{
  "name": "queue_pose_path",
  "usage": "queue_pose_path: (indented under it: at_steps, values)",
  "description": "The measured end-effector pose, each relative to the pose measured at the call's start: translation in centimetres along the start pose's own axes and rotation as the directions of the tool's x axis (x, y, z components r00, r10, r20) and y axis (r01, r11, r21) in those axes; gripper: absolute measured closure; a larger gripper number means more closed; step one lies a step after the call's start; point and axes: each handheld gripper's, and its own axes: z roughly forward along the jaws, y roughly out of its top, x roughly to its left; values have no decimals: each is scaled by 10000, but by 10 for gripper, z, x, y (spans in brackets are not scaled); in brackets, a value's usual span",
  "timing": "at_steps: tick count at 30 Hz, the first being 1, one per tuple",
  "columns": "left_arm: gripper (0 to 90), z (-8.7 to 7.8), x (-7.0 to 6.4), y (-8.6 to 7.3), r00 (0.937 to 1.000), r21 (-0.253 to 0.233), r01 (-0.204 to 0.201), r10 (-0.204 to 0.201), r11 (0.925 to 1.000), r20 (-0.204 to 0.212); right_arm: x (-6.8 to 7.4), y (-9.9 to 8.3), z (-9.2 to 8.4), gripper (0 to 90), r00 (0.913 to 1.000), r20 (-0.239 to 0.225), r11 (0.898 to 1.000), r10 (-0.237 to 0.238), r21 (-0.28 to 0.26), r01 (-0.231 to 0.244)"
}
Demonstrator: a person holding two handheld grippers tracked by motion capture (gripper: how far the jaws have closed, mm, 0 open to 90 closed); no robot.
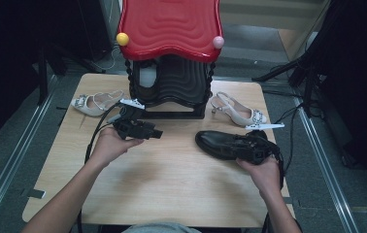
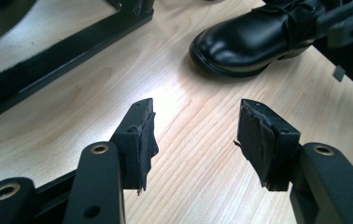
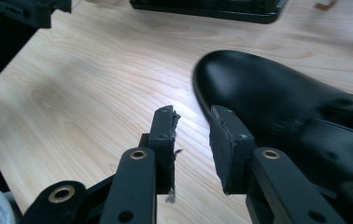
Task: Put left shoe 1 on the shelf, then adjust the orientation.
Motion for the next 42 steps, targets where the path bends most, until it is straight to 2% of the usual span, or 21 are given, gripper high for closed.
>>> queue_pose_path:
  at_steps: [8, 17, 25, 29, 38, 42]
  values:
    - [467, 10, -5, -9, 10000, 210, 21, -21, 9998, -22, -14, -2, -17, 702, 9984, 520, 9996, -203, 226, 192]
    - [467, 22, -12, -13, 9996, 467, -202, 193, 9987, 184, -32, -8, -31, 673, 9968, 795, 9984, 97, 550, -141]
    - [467, 27, -13, -12, 9994, 307, -174, 164, 9994, 315, -47, -12, -50, 671, 9909, 1323, 9976, 234, 620, -318]
    - [467, 31, -13, -11, 9989, 379, -249, 234, 9990, 399, -53, -14, -56, 663, 9879, 1522, 9966, 309, 708, -421]
    - [465, 35, -13, -12, 9988, 561, -313, 292, 9979, 386, -63, -10, -28, 597, 9913, 1312, 9826, 60, 1833, -302]
    - [465, 34, -13, -12, 9989, 400, -283, 268, 9988, 390, -61, -4, -13, 615, 9948, 976, 9722, -286, 2340, 50]
